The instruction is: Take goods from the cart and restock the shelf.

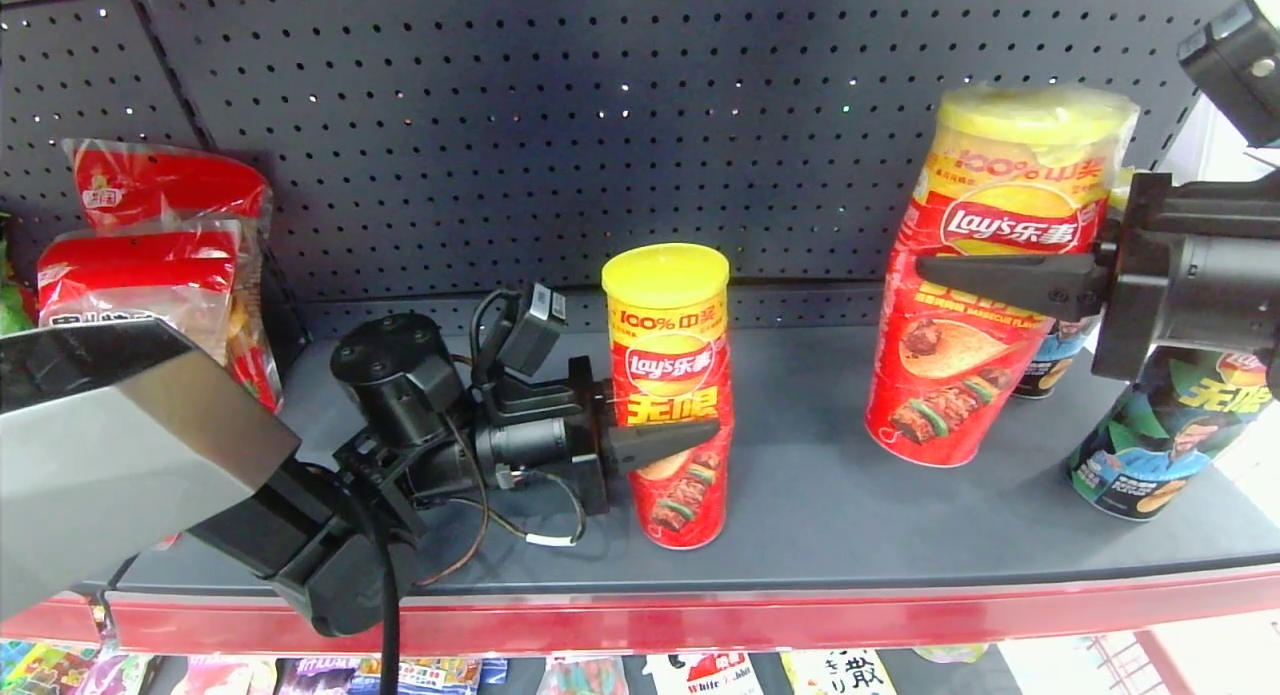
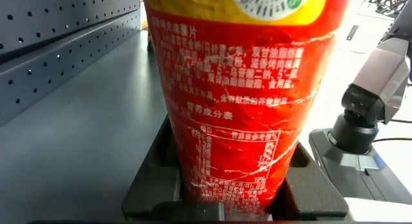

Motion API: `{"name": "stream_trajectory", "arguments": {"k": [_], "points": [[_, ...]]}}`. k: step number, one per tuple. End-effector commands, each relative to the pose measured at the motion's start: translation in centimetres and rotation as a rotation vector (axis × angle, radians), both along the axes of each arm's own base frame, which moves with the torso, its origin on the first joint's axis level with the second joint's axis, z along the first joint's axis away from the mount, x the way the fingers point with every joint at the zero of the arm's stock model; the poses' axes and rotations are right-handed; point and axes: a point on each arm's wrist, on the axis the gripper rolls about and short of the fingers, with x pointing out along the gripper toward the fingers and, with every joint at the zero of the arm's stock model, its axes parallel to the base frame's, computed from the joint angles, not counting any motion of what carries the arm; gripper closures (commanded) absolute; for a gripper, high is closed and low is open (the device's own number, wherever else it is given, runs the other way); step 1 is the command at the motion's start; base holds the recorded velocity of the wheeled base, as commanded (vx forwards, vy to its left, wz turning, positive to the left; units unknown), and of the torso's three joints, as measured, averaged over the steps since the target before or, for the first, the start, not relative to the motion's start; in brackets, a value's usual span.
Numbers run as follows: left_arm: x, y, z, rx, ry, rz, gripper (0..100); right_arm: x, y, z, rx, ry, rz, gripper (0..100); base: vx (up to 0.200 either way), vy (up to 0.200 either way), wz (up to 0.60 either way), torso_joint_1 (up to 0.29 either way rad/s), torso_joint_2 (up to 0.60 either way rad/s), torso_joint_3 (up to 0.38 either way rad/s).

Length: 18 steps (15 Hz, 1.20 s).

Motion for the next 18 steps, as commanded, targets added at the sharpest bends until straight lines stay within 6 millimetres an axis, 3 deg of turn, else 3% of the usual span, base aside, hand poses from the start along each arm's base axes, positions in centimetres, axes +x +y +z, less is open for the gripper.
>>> {"name": "stream_trajectory", "arguments": {"k": [1,8,9,14,18], "points": [[0.0,-0.1,-0.1,0.002,0.004,-0.002,100,0.1,0.1,-0.1,-0.002,0.004,0.001,100,0.000,0.000,0.00,0.000,0.00,0.000],[0.0,-0.1,0.0,0.000,-0.002,-0.003,100,0.2,0.1,-0.2,-0.004,0.007,-0.001,100,0.000,0.000,0.00,0.000,0.00,0.000],[0.1,-0.1,0.0,-0.001,-0.003,-0.001,0,0.2,0.1,-0.2,-0.004,0.007,-0.001,100,0.000,0.000,0.00,0.000,0.00,0.000],[-0.1,0.0,0.4,-0.007,-0.015,-0.004,0,0.2,0.1,-0.2,-0.003,0.006,-0.001,100,0.000,0.000,0.00,0.000,0.00,0.000],[-1.3,0.8,2.5,-0.033,-0.058,-0.004,0,0.2,0.1,-0.2,-0.006,0.010,-0.001,100,0.000,0.000,0.00,0.000,0.00,0.000]]}}
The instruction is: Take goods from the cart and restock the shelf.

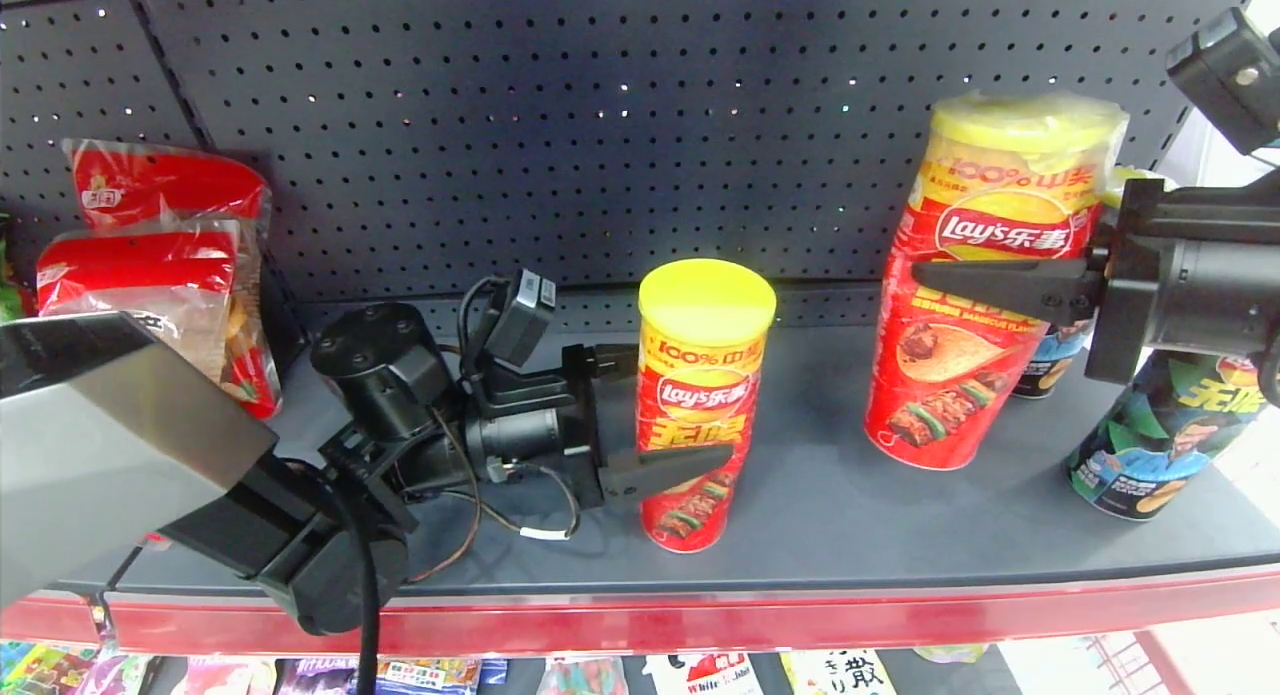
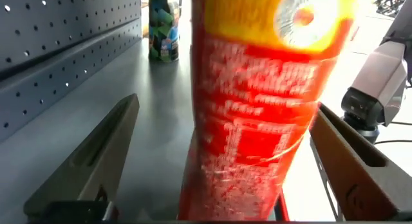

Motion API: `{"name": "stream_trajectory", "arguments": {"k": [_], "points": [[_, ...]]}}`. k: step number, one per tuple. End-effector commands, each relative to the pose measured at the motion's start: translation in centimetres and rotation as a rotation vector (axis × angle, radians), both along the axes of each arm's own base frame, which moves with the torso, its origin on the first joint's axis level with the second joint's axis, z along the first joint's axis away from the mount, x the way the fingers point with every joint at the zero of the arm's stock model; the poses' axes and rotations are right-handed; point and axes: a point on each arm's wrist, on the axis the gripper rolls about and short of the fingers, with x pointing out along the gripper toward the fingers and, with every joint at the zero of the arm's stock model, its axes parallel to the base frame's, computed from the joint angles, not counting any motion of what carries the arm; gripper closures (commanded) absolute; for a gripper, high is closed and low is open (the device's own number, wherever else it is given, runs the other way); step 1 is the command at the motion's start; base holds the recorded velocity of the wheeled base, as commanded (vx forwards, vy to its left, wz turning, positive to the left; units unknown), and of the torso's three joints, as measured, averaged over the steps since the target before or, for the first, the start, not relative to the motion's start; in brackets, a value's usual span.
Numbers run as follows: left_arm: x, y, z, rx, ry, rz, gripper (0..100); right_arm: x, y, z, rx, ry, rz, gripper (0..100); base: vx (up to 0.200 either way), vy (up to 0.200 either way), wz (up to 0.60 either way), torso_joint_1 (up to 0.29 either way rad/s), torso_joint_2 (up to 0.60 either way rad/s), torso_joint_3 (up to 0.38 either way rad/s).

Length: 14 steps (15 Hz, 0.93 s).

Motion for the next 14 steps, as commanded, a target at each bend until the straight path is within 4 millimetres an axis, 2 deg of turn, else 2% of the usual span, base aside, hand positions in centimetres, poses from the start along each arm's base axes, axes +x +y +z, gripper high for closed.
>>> {"name": "stream_trajectory", "arguments": {"k": [1,4,5,6,8,10,11,14], "points": [[-1.9,1.1,1.8,-0.017,-0.028,-0.004,0,0.0,0.0,-0.1,-0.001,0.002,0.001,100,0.000,0.000,0.00,0.000,0.00,0.000],[-7.0,4.2,2.9,-0.008,-0.011,0.000,0,0.3,0.1,-0.6,-0.009,0.017,0.000,100,0.000,0.000,0.00,0.000,0.00,0.000],[-7.9,4.8,3.2,-0.012,-0.015,0.003,0,0.3,0.2,-0.7,-0.010,0.021,0.000,100,0.000,0.000,0.00,0.000,0.00,0.000],[-10.6,6.8,3.6,-0.017,-0.022,0.023,0,0.4,0.2,-1.0,-0.014,0.028,0.000,100,0.000,0.000,0.00,0.000,0.00,0.000],[-13.5,10.3,2.8,-0.005,-0.003,0.112,0,0.5,0.2,-1.1,-0.013,0.035,-0.006,100,0.000,0.000,0.00,0.000,0.00,0.000],[-15.5,13.3,1.3,0.016,0.047,0.242,0,0.4,0.2,-1.1,-0.010,0.041,-0.009,100,0.000,0.000,0.00,0.000,0.00,0.000],[-15.4,14.6,0.9,0.028,0.080,0.337,0,0.4,0.2,-1.1,-0.009,0.039,-0.009,100,0.000,0.000,0.00,0.000,0.00,0.000],[-15.4,17.1,1.4,0.011,0.052,0.548,0,0.4,0.2,-1.0,-0.008,0.036,-0.007,100,0.000,0.000,0.00,0.000,0.00,0.000]]}}
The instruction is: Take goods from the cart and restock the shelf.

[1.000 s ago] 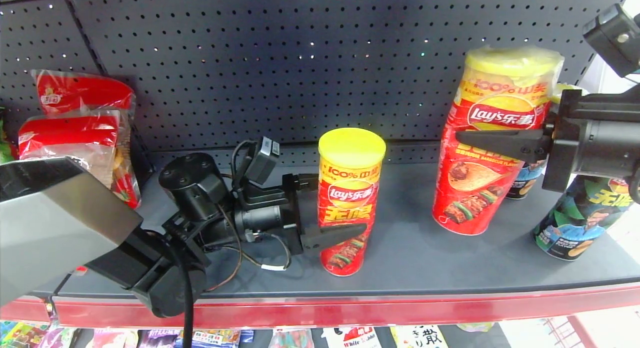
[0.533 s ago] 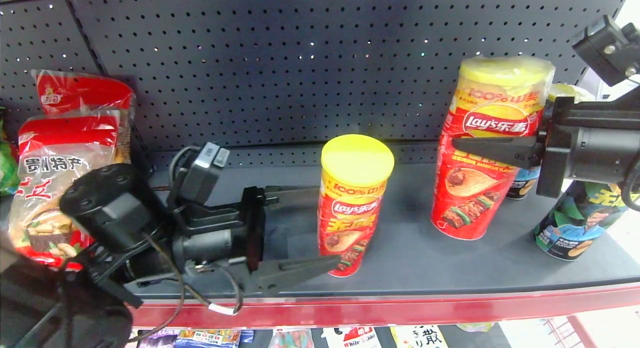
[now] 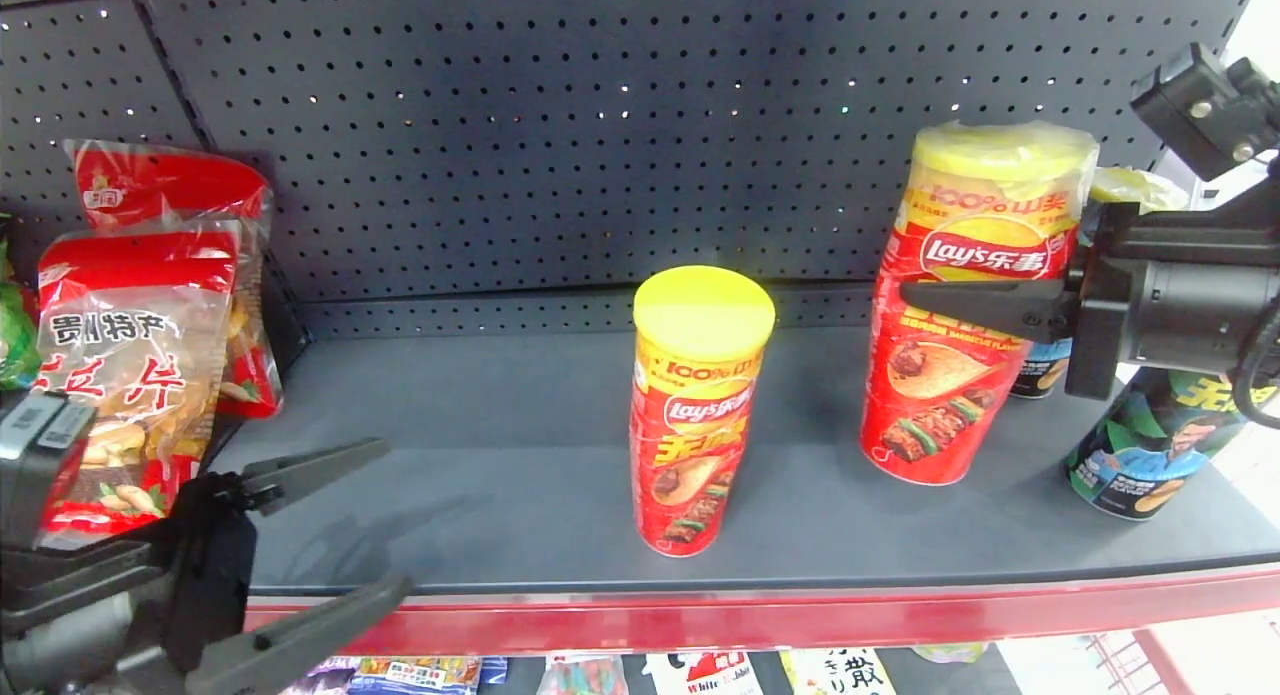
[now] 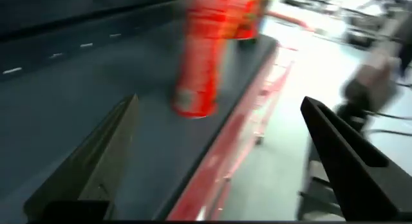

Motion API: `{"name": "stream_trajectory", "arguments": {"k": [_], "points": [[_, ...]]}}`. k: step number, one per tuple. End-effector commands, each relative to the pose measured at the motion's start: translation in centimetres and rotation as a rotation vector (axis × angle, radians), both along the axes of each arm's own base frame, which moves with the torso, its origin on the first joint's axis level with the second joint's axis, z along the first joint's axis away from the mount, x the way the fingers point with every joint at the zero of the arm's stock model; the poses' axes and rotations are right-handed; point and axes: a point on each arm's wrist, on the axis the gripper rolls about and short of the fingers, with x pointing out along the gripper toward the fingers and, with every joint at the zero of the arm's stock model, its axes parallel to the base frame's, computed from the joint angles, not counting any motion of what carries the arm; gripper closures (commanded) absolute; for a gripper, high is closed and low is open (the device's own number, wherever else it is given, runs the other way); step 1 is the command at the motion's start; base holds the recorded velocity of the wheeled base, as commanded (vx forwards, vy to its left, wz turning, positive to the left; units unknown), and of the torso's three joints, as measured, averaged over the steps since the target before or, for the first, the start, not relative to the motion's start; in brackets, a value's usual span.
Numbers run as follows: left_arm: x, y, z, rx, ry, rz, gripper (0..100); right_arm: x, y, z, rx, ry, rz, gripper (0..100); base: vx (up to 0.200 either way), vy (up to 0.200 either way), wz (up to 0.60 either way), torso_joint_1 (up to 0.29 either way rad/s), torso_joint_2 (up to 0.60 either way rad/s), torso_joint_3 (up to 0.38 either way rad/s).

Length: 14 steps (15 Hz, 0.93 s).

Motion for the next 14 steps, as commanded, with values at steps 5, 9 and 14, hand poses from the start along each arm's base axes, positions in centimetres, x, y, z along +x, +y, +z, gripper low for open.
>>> {"name": "stream_trajectory", "arguments": {"k": [5,9,14], "points": [[-2.3,2.3,0.9,-0.014,-0.050,0.307,0,-0.1,0.0,0.3,0.006,-0.011,0.001,100,0.000,0.000,0.00,0.000,0.00,0.000],[-6.4,3.4,0.8,0.029,-0.090,0.478,0,-0.1,-0.4,0.5,0.014,-0.025,-0.013,100,0.000,0.000,0.00,0.000,0.00,0.000],[-14.5,2.0,-5.1,0.036,0.114,0.671,0,0.1,-0.6,0.5,0.023,-0.042,-0.026,100,0.000,0.000,0.00,0.000,0.00,0.000]]}}
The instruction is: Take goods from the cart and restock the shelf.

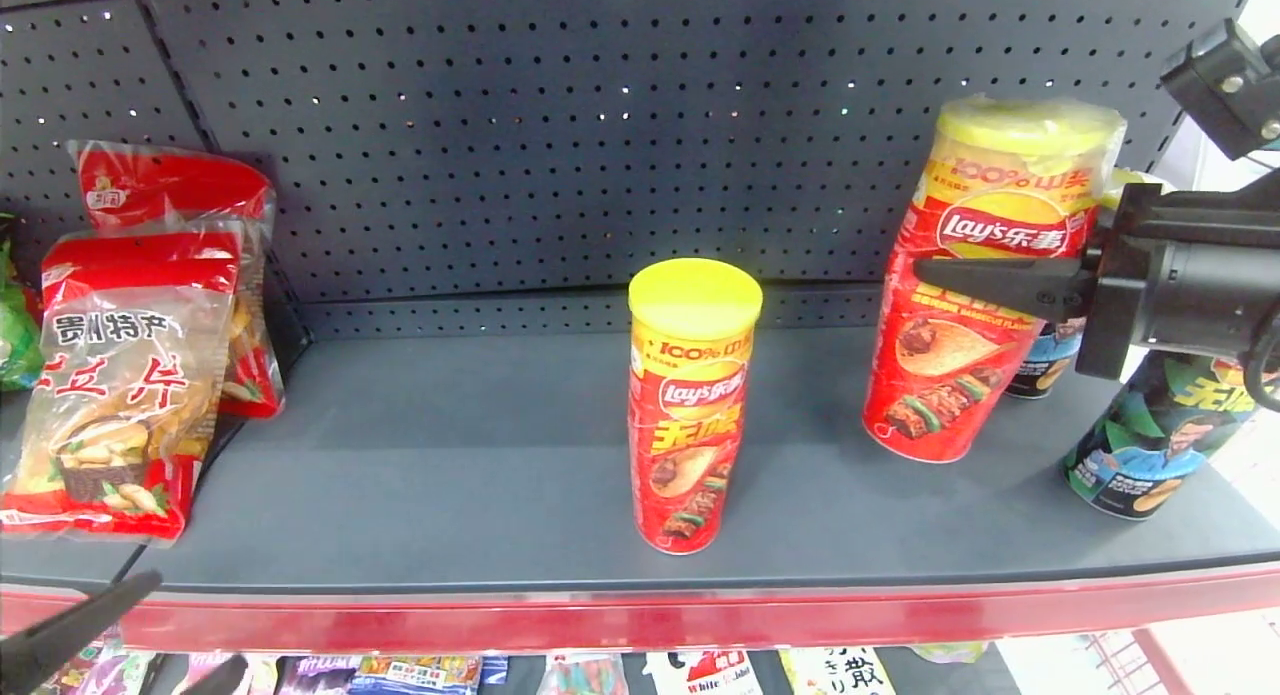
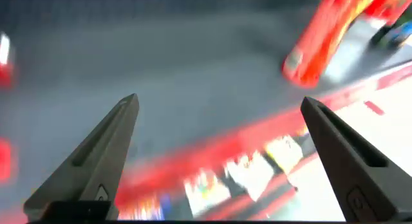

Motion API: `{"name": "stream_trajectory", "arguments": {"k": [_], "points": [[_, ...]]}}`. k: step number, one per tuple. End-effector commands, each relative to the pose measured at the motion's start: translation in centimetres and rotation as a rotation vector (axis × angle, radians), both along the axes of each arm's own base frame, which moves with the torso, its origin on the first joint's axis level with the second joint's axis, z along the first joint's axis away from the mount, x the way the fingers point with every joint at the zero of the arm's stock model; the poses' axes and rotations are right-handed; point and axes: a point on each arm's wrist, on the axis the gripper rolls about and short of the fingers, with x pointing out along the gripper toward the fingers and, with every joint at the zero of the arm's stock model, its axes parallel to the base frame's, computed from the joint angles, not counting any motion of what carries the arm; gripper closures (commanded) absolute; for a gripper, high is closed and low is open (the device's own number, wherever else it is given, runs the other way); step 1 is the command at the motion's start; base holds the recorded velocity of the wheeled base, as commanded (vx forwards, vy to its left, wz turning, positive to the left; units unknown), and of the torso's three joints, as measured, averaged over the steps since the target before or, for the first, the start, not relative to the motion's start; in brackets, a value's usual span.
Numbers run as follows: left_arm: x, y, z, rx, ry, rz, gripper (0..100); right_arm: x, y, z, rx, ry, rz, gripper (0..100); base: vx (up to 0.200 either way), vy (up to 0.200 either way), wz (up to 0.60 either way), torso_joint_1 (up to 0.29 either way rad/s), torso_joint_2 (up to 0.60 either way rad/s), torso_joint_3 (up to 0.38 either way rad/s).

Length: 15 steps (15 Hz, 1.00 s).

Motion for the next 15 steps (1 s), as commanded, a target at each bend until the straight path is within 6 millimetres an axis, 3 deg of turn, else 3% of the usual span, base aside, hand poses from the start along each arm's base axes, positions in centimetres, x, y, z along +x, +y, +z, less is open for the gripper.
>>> {"name": "stream_trajectory", "arguments": {"k": [1,3,7,9,11,13,15], "points": [[-5.9,-1.3,-3.7,0.031,-0.080,0.184,0,0.1,-0.4,-0.3,-0.003,0.006,-0.017,100,0.000,0.000,0.00,0.000,0.00,0.000],[-5.9,-1.3,-4.1,0.034,-0.057,0.299,0,-0.3,-0.6,0.1,0.006,-0.015,-0.020,100,0.000,0.000,0.00,0.000,0.00,0.000],[-5.7,-0.5,-4.1,0.063,-0.016,0.734,0,-0.6,-1.1,0.5,0.013,-0.032,-0.034,100,0.000,0.000,0.00,0.000,0.00,0.000],[-5.7,-0.3,-4.2,0.116,-0.006,0.803,0,-0.9,-1.2,0.6,0.016,-0.038,-0.032,100,0.000,0.000,0.00,0.000,0.00,0.000],[-5.3,-0.1,-4.1,0.148,0.033,0.768,0,-0.9,-1.2,0.7,0.017,-0.041,-0.032,100,0.000,0.000,0.00,0.000,0.00,0.000],[-4.9,-0.1,-4.1,0.134,0.077,0.395,0,-0.9,-1.4,0.7,0.020,-0.040,-0.039,100,0.000,0.000,0.00,0.000,0.00,0.000],[-5.8,0.1,-4.2,0.135,-0.040,0.281,0,-1.0,-1.4,0.8,0.023,-0.041,-0.039,100,0.000,0.000,0.00,0.000,0.00,0.000]]}}
